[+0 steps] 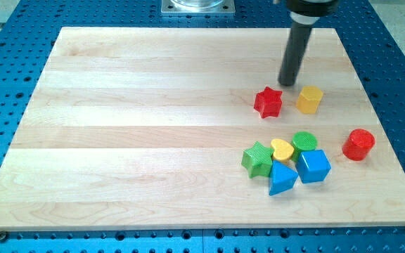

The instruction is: Push the red star left above the green star

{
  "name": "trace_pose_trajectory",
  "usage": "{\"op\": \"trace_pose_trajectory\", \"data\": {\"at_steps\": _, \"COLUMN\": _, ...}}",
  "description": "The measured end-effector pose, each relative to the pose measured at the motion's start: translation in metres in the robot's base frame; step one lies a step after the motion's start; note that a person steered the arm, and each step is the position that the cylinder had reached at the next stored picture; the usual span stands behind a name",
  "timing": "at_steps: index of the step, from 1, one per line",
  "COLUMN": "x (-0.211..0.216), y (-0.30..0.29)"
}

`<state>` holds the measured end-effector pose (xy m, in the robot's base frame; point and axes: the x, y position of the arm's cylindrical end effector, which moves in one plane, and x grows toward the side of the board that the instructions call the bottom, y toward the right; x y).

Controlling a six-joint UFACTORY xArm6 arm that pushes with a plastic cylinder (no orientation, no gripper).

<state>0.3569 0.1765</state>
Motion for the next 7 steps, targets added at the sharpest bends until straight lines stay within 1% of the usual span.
{"op": "trace_pose_trajectory", "data": {"at_steps": 1, "x": 0.031, "y": -0.012}}
{"op": "trace_pose_trajectory", "data": {"at_steps": 2, "x": 0.081, "y": -0.049}}
{"op": "trace_pose_trajectory", "data": {"at_steps": 3, "x": 0.107, "y": -0.08}}
{"op": "trace_pose_trajectory", "data": {"at_steps": 4, "x": 0.1, "y": -0.082}}
{"op": "trace_pose_trajectory", "data": {"at_steps": 5, "x": 0.027, "y": -0.06}}
{"op": "trace_pose_trajectory", "data": {"at_steps": 6, "x": -0.006, "y": -0.07}}
{"op": "trace_pose_trajectory", "data": {"at_steps": 7, "x": -0.006, "y": -0.095}}
